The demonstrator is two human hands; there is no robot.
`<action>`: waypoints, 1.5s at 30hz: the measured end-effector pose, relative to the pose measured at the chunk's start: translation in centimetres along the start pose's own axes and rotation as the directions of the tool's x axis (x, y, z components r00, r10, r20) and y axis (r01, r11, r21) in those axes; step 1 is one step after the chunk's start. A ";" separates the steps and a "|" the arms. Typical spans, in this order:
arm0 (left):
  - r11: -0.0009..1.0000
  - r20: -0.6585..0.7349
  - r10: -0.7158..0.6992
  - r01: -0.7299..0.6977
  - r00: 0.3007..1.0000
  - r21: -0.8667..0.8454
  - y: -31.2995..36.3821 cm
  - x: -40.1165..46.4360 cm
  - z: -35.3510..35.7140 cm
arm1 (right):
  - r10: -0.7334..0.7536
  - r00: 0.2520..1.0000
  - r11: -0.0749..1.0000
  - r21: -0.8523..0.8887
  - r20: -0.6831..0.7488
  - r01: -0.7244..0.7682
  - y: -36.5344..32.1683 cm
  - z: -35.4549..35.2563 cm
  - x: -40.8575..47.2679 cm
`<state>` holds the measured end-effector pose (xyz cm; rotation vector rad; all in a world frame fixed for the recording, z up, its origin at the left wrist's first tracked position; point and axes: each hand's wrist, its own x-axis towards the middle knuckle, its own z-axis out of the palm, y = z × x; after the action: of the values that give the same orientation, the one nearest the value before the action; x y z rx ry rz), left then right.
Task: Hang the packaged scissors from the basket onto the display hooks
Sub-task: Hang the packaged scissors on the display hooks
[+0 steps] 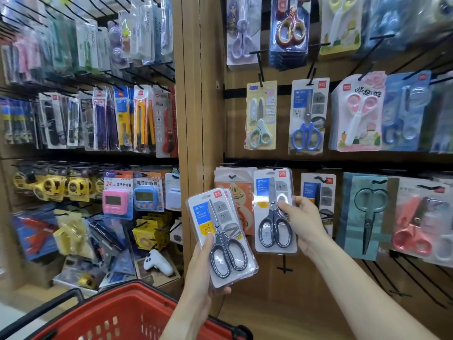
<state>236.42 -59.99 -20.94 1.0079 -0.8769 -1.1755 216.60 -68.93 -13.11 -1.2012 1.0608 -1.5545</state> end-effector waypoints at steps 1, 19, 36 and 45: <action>1.000 0.008 0.004 -0.004 1.000 0.002 0.2 -0.1 0.0 | 0.008 1.000 1.000 -0.017 0.013 -0.008 -0.1 0.1 0.1; 0.999 0.021 0.021 -0.022 1.000 0.041 0.9 -0.9 -0.1 | 0.085 0.995 0.995 -0.044 -0.050 -0.087 0.6 -0.3 0.2; 0.997 0.092 0.009 -0.016 0.996 0.082 0.7 -1.1 1.0 | -0.109 0.986 0.960 -0.272 -0.125 0.071 0.8 2.0 -3.0; 0.998 0.057 0.039 -0.042 0.998 0.039 -0.1 -0.5 1.2 | 0.149 0.961 0.989 -0.060 0.235 -0.138 2.5 2.9 -4.3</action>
<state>235.17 -59.71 -20.69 0.9893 -0.9650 -1.1608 220.45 -65.77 -15.95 -1.2752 1.0021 -1.2467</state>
